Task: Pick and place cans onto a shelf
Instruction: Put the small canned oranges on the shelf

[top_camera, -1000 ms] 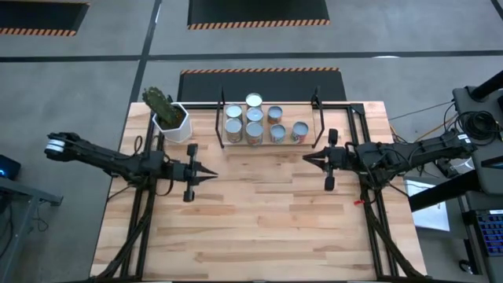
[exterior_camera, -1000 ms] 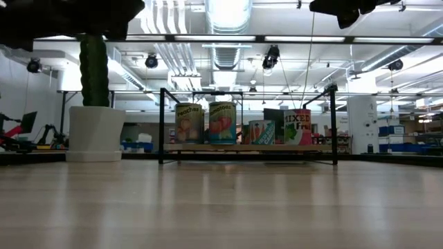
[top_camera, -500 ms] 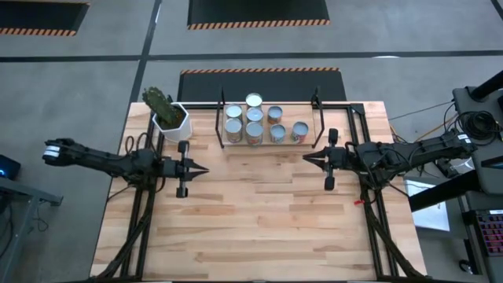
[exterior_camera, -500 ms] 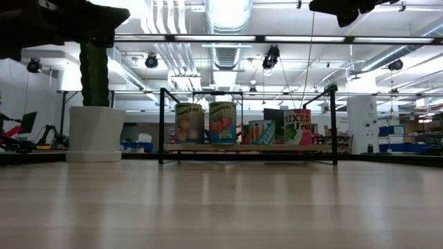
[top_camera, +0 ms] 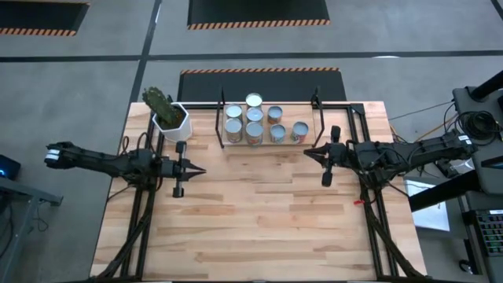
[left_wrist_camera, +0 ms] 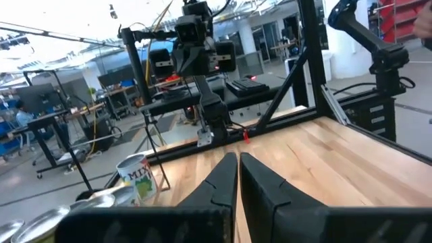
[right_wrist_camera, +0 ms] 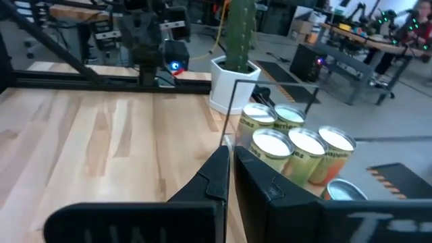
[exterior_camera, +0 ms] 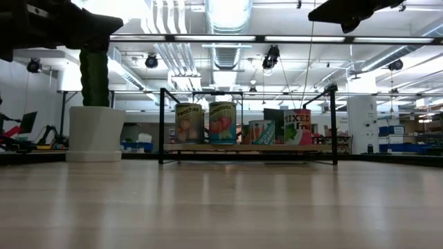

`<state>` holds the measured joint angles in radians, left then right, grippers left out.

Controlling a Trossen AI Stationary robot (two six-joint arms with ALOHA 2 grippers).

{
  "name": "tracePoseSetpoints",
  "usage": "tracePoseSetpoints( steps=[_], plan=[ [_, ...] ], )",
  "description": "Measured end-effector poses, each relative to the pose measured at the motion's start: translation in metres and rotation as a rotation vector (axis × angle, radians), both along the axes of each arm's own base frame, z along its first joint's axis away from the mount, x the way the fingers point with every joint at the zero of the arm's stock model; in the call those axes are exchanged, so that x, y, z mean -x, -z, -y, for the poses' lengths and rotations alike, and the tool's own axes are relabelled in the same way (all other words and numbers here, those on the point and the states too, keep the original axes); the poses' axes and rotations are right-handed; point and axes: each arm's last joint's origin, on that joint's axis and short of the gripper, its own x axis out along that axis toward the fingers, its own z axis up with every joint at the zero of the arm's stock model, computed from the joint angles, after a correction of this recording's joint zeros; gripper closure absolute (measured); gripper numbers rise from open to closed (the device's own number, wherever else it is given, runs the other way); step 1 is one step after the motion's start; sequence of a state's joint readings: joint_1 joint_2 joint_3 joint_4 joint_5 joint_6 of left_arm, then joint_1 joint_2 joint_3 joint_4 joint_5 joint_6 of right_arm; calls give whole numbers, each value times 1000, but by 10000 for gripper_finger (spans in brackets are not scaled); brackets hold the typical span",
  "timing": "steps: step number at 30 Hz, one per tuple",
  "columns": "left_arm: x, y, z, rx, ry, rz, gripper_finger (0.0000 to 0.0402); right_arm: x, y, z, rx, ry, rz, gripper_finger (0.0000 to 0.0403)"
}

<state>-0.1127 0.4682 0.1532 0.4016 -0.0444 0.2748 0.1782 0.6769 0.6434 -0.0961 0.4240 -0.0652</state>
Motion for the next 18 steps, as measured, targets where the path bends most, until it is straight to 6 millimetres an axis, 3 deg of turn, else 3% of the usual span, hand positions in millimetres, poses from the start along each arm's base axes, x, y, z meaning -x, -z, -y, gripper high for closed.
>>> tracePoseSetpoints(
  steps=[9,18],
  plan=[
    [12,-5,-2,1,-9,38,402,-5,3,12,-75,88,1,390],
    [18,-9,-4,12,-57,78,402,-24,-7,26,-108,185,-97,390]
  ],
)
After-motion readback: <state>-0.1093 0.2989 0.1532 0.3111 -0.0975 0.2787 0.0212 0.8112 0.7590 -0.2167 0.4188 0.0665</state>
